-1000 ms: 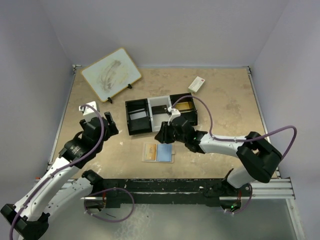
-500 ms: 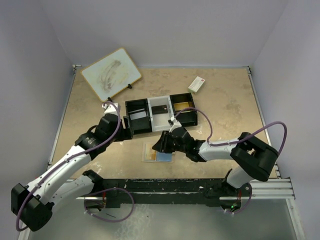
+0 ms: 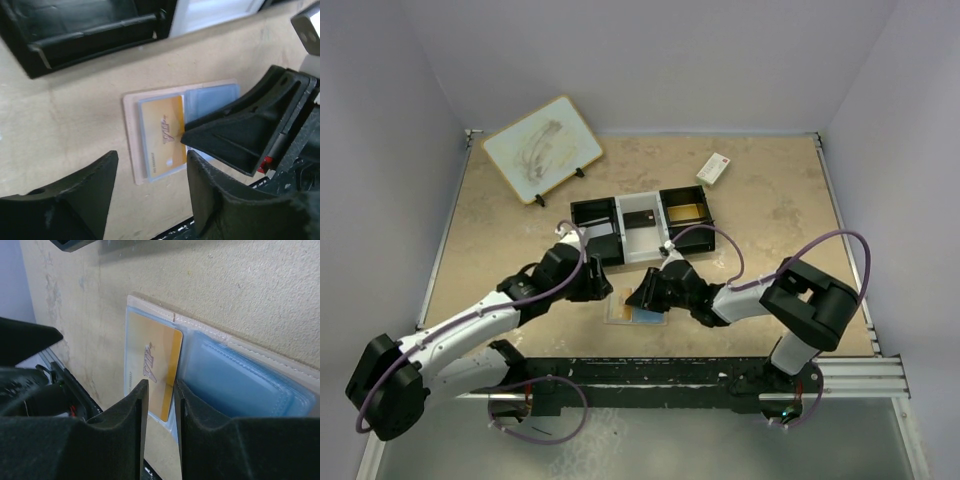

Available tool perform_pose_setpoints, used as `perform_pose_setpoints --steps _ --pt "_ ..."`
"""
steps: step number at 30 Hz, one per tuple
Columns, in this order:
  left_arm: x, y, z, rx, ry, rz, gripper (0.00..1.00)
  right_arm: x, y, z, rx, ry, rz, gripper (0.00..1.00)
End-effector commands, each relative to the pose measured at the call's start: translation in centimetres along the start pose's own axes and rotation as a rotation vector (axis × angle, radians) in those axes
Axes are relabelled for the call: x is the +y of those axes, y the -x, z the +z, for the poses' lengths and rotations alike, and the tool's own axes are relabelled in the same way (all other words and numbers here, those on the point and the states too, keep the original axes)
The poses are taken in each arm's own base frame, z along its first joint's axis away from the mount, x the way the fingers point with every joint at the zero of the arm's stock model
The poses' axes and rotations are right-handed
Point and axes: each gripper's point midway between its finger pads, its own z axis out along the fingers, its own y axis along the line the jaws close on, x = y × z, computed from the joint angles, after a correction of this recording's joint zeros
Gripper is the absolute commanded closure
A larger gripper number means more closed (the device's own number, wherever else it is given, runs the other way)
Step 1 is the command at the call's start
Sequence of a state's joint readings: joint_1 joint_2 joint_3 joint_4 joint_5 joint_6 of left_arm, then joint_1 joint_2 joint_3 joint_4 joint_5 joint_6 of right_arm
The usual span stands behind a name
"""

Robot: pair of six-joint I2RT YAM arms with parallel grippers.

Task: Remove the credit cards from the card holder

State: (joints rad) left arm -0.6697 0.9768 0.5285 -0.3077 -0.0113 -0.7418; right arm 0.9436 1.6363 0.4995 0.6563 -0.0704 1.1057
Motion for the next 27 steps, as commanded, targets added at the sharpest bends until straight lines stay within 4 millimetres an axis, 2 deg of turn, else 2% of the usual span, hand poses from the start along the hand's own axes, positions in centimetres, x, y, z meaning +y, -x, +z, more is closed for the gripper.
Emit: perform_pose_setpoints --steps 1,6,14,19,24,27 --pt "-2.9 -0.7 1.2 -0.011 -0.075 0.03 0.49 -3.0 -1.3 0.1 0.032 -0.081 0.038 0.7" --pt "-1.9 -2.6 3.2 0.032 0.0 0.066 0.71 -3.9 -1.2 -0.3 0.005 -0.097 0.078 0.71" --pt "-0.7 -3.9 4.4 0.05 0.032 0.062 0.78 -4.4 -1.3 -0.4 0.007 -0.119 0.097 0.72" --pt "0.3 -5.3 5.1 0.082 0.059 0.066 0.88 -5.7 -1.0 -0.6 -0.007 -0.201 0.12 0.73" --pt "1.1 -6.2 5.2 0.096 0.084 0.073 0.99 -5.1 -0.9 -0.6 -0.009 -0.175 0.12 0.7" --pt "1.3 -6.5 5.2 0.101 0.09 0.078 1.0 -4.1 -1.0 -0.3 0.002 -0.117 0.115 0.69"
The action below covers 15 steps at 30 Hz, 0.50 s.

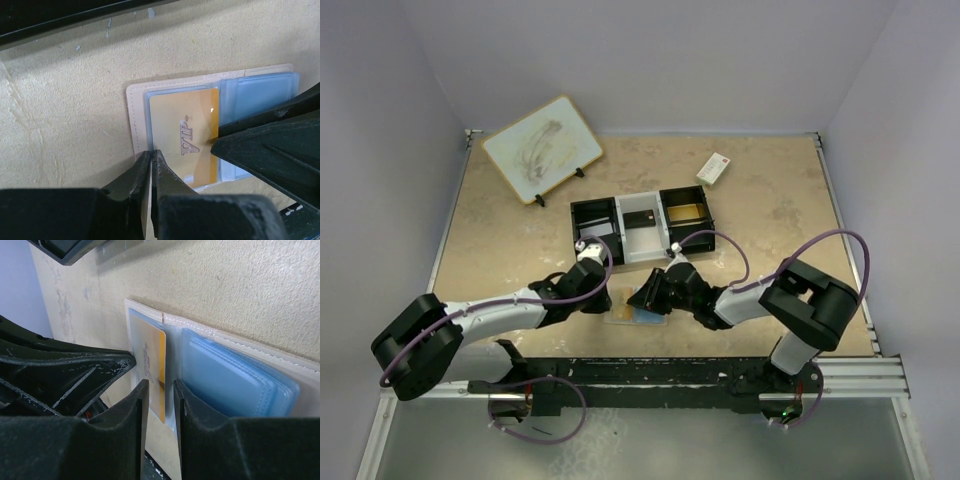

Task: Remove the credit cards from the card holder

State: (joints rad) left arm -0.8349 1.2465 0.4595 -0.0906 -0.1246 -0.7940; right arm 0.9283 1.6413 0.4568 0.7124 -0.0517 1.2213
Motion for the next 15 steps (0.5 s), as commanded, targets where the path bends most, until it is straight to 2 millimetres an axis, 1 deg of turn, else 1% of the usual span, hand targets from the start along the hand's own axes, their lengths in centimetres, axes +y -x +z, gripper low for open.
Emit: perform_pose_setpoints --steps 1,4,6,8,11,12,15 --pt "0.5 -1.3 0.5 0.02 0.01 0.003 1.0 -3.0 -1.1 0.0 0.035 -0.086 -0.019 0.7" --pt "0.4 -1.5 0.6 0.028 0.012 0.012 1.0 -1.8 -1.3 0.2 0.051 -0.017 -0.038 0.75" --pt "0.4 -1.5 0.6 0.026 0.015 0.011 1.0 -1.3 -1.2 0.3 0.054 0.003 -0.043 0.82" --pt "0.4 -1.4 0.5 0.019 0.018 0.007 1.0 -1.0 -1.2 0.3 0.053 0.014 -0.05 0.87" --pt "0.6 -1.4 0.4 0.012 0.022 0.004 1.0 -0.7 -1.0 0.2 0.055 0.03 -0.06 0.98" --pt "0.7 -1.4 0.3 0.012 0.026 0.004 1.0 -0.7 -0.9 0.1 0.055 0.034 -0.059 1.0" --pt "0.9 -1.6 0.3 0.02 0.036 0.009 1.0 -0.3 -0.9 0.0 0.071 0.061 -0.068 1.0"
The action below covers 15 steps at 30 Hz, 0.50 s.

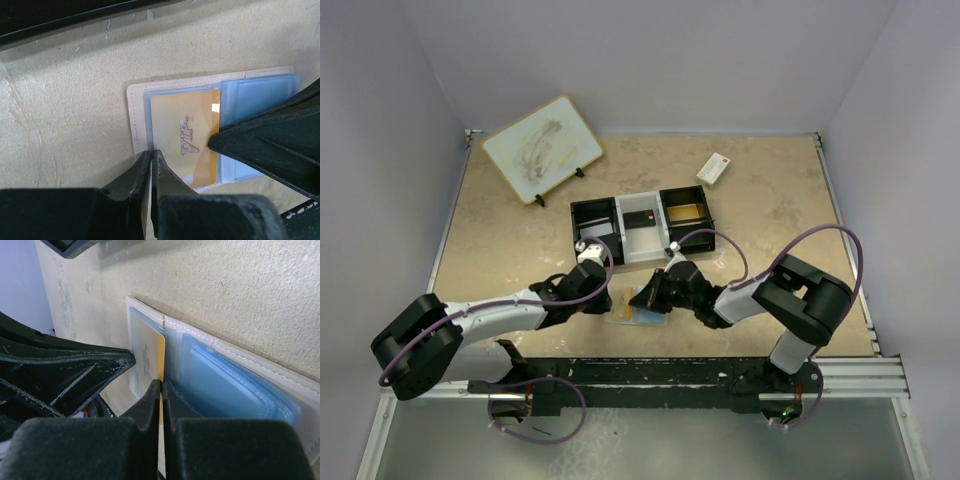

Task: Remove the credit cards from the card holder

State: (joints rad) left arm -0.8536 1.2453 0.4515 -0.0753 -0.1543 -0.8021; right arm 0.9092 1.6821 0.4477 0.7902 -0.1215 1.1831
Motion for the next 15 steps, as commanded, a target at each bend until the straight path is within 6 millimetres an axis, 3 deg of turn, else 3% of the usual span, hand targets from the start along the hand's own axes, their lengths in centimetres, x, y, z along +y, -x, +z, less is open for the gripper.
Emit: perform_pose_setpoints --steps 1,10,15 --pt "1.1 -1.7 0.2 0.041 0.033 0.006 1.0 -0.4 -0.5 -0.3 0.039 0.016 -0.037 1.0" --pt "1.6 -1.6 0.0 0.033 0.054 0.005 1.0 -2.8 0.4 -1.6 0.012 -0.068 -0.022 1.0" --pt "1.6 -1.5 0.0 0.028 0.053 0.004 1.0 -3.0 0.5 -2.1 0.002 -0.069 -0.018 1.0"
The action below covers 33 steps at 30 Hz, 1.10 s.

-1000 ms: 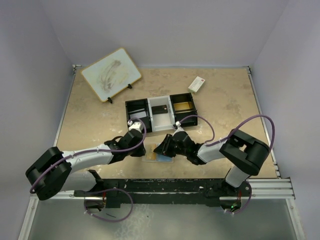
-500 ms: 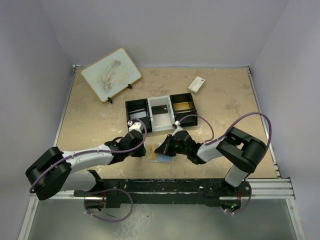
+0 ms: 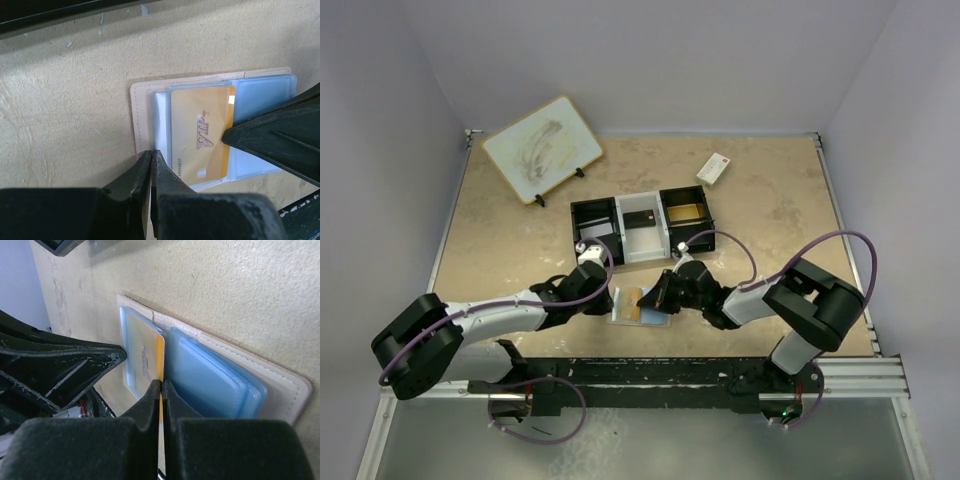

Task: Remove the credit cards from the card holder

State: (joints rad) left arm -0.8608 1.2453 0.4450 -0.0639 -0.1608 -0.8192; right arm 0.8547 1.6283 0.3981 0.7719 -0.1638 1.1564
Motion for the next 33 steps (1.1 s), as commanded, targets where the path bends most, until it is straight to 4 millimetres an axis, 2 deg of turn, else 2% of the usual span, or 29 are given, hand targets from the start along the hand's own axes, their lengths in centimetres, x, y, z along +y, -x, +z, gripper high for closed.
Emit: perform_pose_setpoints --steps 1,12,14,18,22,25,29,33 --pt "1.6 -1.4 -0.1 0.033 0.055 0.015 1.0 -1.8 -0.2 -0.8 0.0 -0.06 -0.021 1.0" --pt "1.1 -0.5 -0.7 0.005 0.038 0.005 1.0 -1.8 0.1 -1.0 -0.007 -0.068 -0.026 1.0" --pt "0.8 0.4 -1.2 -0.024 0.037 -0.011 0.93 -1.7 0.1 -0.8 -0.007 -0.064 -0.028 1.0" --pt "-2.6 4.2 -3.4 -0.144 -0.088 -0.076 0.77 -1.8 0.1 -0.8 -0.004 -0.065 -0.028 1.0" --pt "-5.8 6.6 -4.7 -0.209 -0.216 -0.095 0.73 -1.7 0.0 -0.7 -0.002 -0.062 -0.024 1.0" --pt "-6.5 5.9 -3.6 -0.169 -0.242 -0.074 0.73 -1.4 0.1 -0.9 -0.011 -0.037 -0.02 1.0" --pt "-6.4 3.2 -1.1 -0.059 -0.243 -0.053 0.8 -1.3 0.1 -1.0 -0.018 -0.035 -0.008 1.0" --pt "-4.8 1.4 0.2 -0.015 -0.169 -0.051 0.9 -1.3 0.0 -1.1 -0.017 -0.026 0.008 1.0"
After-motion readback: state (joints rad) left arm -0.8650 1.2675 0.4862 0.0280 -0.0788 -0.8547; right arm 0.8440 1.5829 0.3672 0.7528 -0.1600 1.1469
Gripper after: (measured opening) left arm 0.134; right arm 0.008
